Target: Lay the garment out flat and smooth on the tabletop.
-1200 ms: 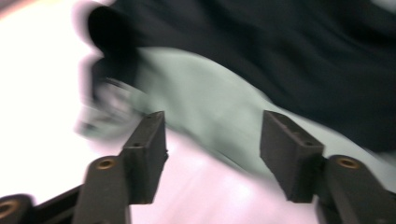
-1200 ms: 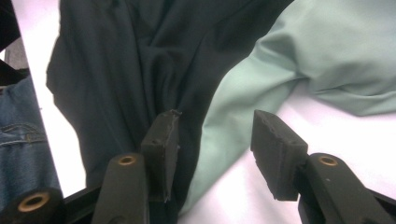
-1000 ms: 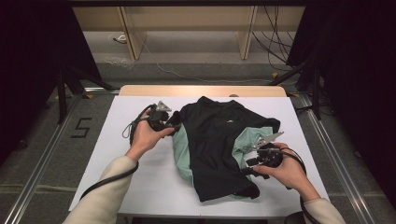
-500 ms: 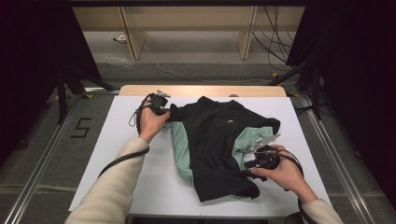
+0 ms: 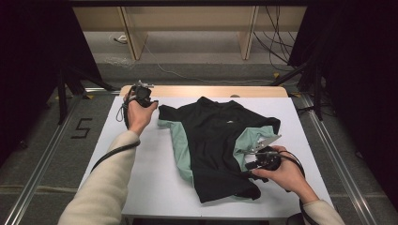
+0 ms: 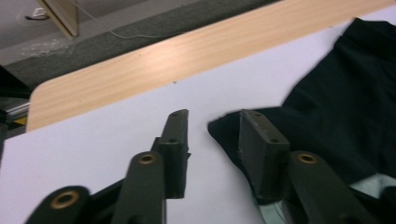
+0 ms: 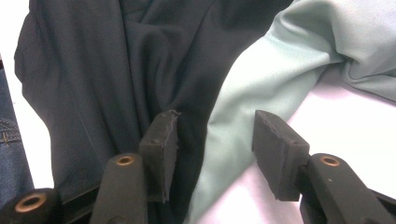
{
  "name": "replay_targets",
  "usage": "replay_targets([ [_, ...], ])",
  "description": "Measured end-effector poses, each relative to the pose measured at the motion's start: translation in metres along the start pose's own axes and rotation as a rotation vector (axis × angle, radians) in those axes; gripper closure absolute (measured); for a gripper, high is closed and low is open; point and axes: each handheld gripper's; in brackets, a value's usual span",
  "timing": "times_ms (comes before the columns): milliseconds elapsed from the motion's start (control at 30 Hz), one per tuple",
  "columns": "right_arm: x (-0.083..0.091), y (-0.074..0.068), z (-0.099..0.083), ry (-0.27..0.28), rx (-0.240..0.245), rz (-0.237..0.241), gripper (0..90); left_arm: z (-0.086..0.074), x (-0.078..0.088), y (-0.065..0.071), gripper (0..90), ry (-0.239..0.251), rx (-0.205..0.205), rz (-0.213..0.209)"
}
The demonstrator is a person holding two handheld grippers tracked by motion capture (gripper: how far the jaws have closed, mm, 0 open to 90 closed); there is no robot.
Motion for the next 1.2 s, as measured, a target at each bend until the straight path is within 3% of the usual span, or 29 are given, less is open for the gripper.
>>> replay_targets([
  [67, 0.002, 0.000, 0.000, 0.004, -0.005, -0.002, 51.0, -0.004, 0.010, 0.009, 57.9, -0.001, -0.055, -0.060],
  [133, 0.005, 0.001, 0.000, 0.022, -0.011, -0.007, 50.9, -0.012, 0.022, 0.024, 55.3, -0.019, -0.113, -0.158],
  [233, 0.009, 0.002, 0.001, 0.055, -0.019, -0.023, 50.8, -0.031, 0.050, 0.056, 51.1, -0.038, -0.243, -0.304],
  [300, 0.012, 0.001, 0.002, 0.078, -0.020, -0.030, 50.9, -0.046, 0.070, 0.075, 48.4, -0.042, -0.339, -0.379],
  [333, 0.012, 0.000, 0.003, 0.093, -0.014, -0.033, 50.9, -0.052, 0.078, 0.081, 47.3, -0.043, -0.365, -0.410],
  [367, 0.013, -0.001, 0.004, 0.105, -0.005, -0.034, 50.9, -0.060, 0.087, 0.090, 46.5, -0.043, -0.394, -0.458],
  [400, 0.013, -0.003, 0.006, 0.121, 0.012, -0.029, 50.6, -0.071, 0.097, 0.100, 45.6, -0.054, -0.423, -0.542],
  [433, 0.013, -0.007, 0.009, 0.140, 0.040, -0.017, 49.2, -0.079, 0.104, 0.107, 45.6, -0.063, -0.438, -0.598],
  [500, 0.009, -0.013, 0.013, 0.161, 0.075, 0.026, 45.9, -0.095, 0.115, 0.121, 44.9, -0.078, -0.496, -0.647],
  [533, 0.005, -0.019, 0.016, 0.169, 0.101, 0.075, 45.0, -0.100, 0.117, 0.126, 44.8, -0.087, -0.517, -0.656],
  [600, -0.002, -0.027, 0.021, 0.164, 0.142, 0.130, 42.7, -0.113, 0.122, 0.142, 44.2, -0.110, -0.585, -0.686],
  [633, -0.009, -0.033, 0.023, 0.143, 0.174, 0.158, 42.1, -0.117, 0.123, 0.149, 44.0, -0.111, -0.608, -0.694],
  [733, -0.025, -0.046, 0.030, 0.084, 0.250, 0.180, 41.1, -0.123, 0.120, 0.167, 44.3, -0.105, -0.676, -0.695],
  [800, -0.040, -0.056, 0.037, 0.028, 0.316, 0.156, 41.1, -0.123, 0.115, 0.171, 49.7, -0.096, -0.700, -0.671],
  [867, -0.052, -0.063, 0.044, -0.021, 0.385, 0.108, 41.4, -0.118, 0.109, 0.171, 60.8, -0.101, -0.630, -0.650],
  [933, -0.061, -0.066, 0.049, -0.047, 0.419, 0.092, 44.8, -0.111, 0.105, 0.167, 72.3, -0.094, -0.574, -0.614],
  [967, -0.066, -0.067, 0.053, -0.057, 0.423, 0.090, 52.9, -0.108, 0.102, 0.166, 78.3, -0.082, -0.565, -0.589],
  [1033, -0.069, -0.066, 0.058, -0.066, 0.402, 0.092, 64.4, -0.102, 0.098, 0.162, 82.2, -0.045, -0.535, -0.537],
  [1067, -0.069, -0.063, 0.062, -0.067, 0.388, 0.098, 73.0, -0.100, 0.096, 0.161, 82.7, -0.026, -0.529, -0.516],
  [1133, -0.068, -0.057, 0.068, -0.056, 0.357, 0.096, 81.7, -0.095, 0.094, 0.157, 80.5, 0.001, -0.501, -0.487],
  [1200, -0.065, -0.048, 0.074, -0.028, 0.305, 0.072, 85.2, -0.092, 0.093, 0.154, 76.2, 0.021, -0.492, -0.462],
])
Point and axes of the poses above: each handheld gripper's, and its own axes: x roughly backward along the jaws, z roughly out of its top, y roughly to its right, and after that the axes turned 3 degrees about z, right-handed
